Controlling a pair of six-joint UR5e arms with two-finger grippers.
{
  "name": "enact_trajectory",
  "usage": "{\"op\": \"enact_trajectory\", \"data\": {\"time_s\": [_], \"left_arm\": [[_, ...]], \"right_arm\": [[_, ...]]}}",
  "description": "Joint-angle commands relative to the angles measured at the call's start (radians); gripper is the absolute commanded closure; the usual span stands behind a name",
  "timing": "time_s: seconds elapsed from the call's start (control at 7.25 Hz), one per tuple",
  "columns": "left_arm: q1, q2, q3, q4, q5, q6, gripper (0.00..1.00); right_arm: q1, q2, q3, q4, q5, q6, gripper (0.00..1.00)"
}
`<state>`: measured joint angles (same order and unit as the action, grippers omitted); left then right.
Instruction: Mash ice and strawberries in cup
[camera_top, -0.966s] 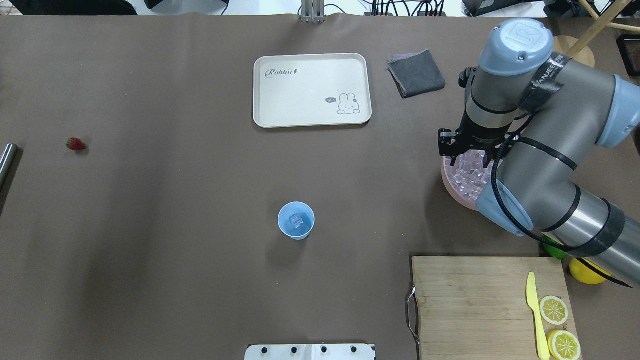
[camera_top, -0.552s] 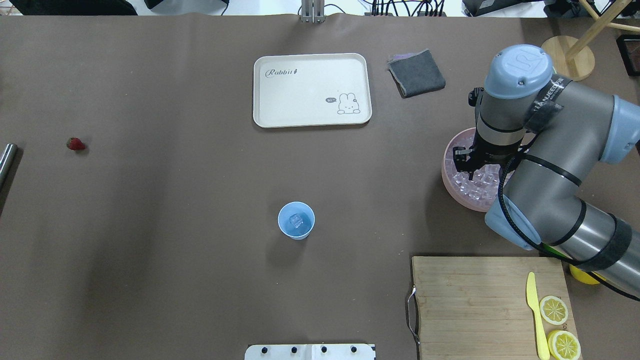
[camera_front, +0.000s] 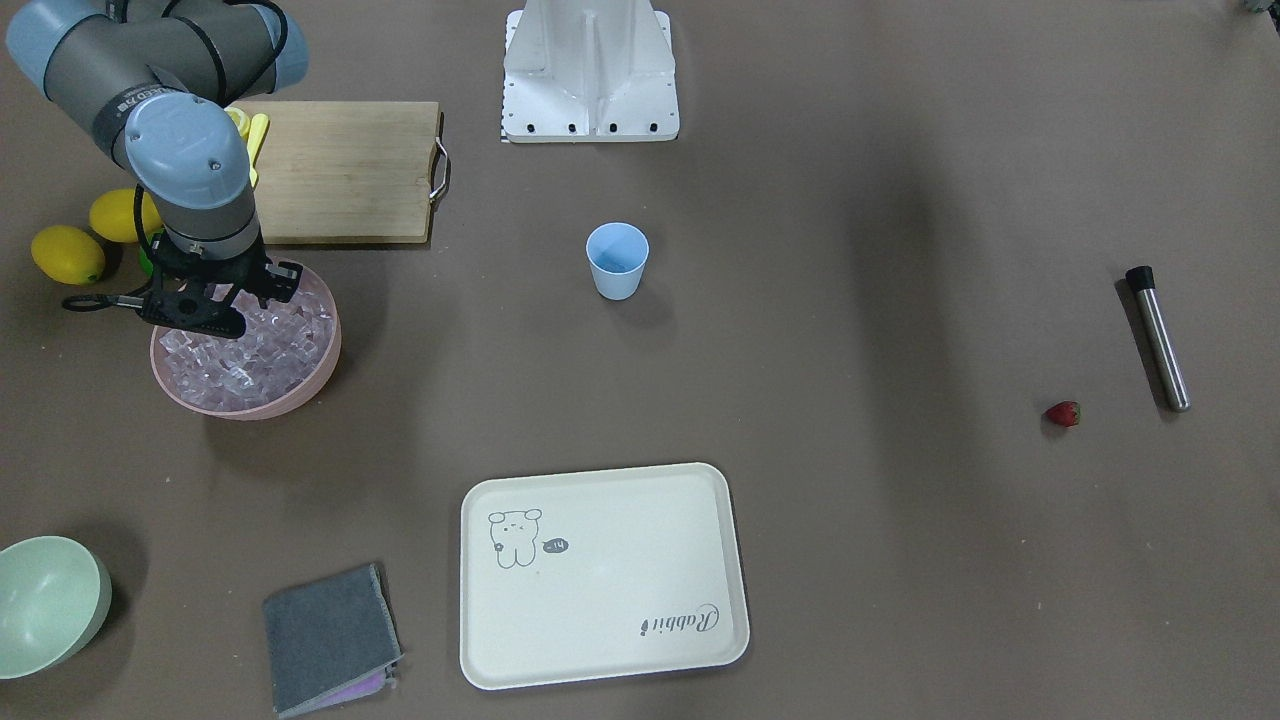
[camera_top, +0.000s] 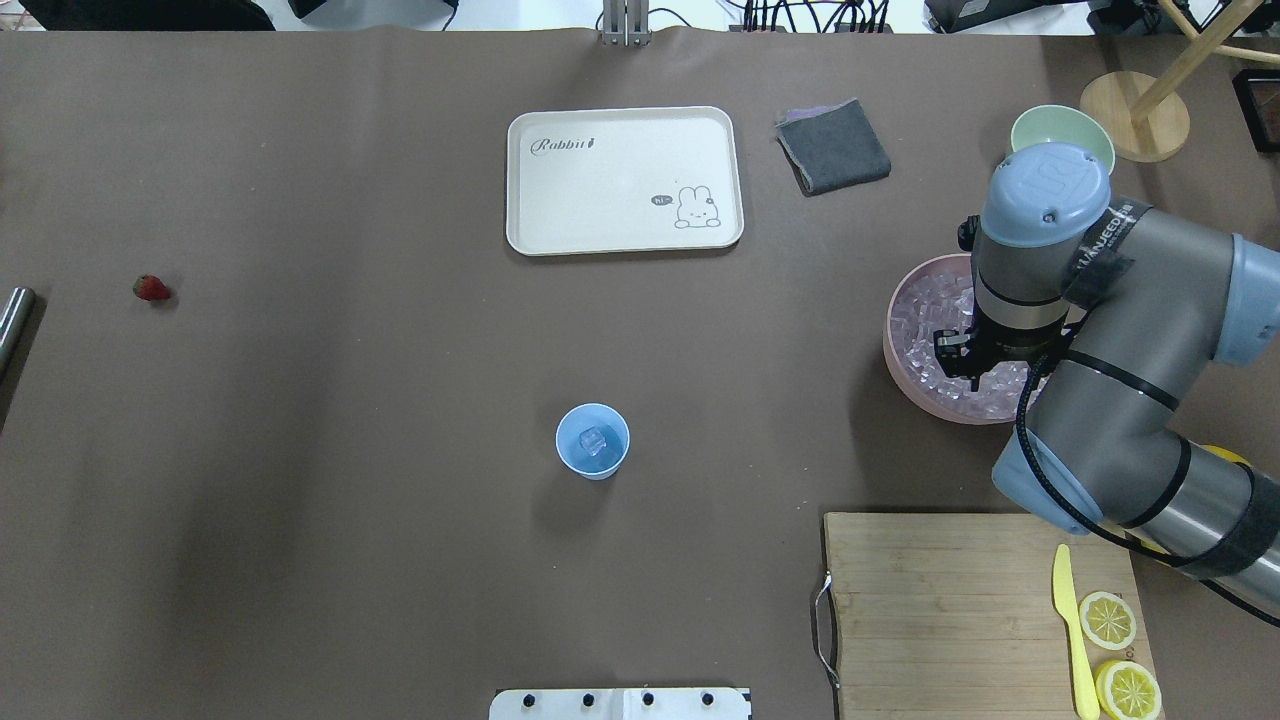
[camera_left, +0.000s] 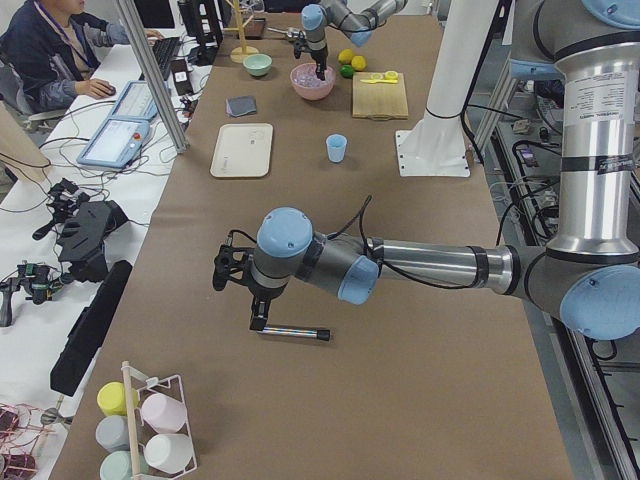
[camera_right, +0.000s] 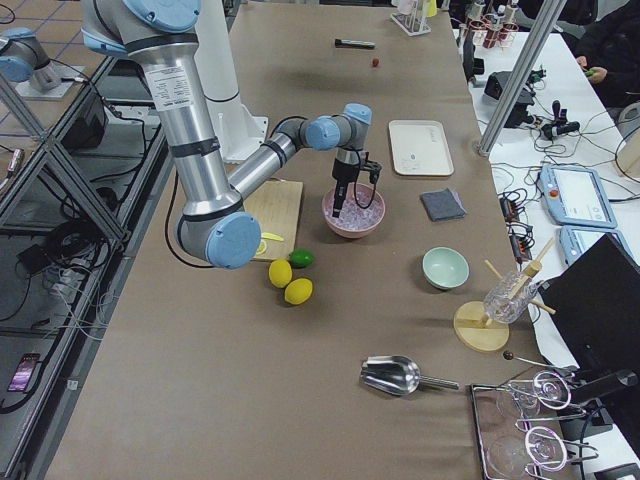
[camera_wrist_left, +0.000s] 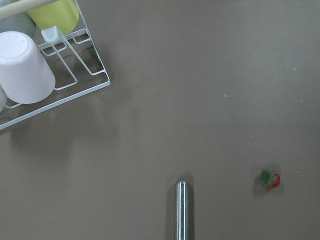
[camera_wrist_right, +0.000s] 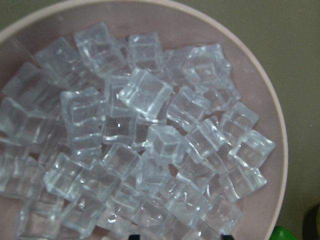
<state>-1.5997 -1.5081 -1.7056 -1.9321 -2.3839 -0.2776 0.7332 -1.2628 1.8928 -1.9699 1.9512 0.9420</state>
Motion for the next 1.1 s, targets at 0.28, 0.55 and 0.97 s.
{"op": "enact_trajectory", "data": {"time_s": [0.28,0.55,0.97], "left_arm": [[0.0,-0.003,-0.014,0.002,0.002,0.0,0.02],[0.0,-0.001,-0.016,0.002,0.002,0.0,0.02],[0.0,0.0,-0.017,0.002,0.0,0.0,0.02]], "right_arm": [[-0.05,0.013,0.008,-0.003,0.003,0.027,0.49],[-0.052,0.0,0.008,-0.001,-0.003,0.024,0.54],[-0.052,0.0,0.005,-0.003,-0.006,0.018,0.54]]}}
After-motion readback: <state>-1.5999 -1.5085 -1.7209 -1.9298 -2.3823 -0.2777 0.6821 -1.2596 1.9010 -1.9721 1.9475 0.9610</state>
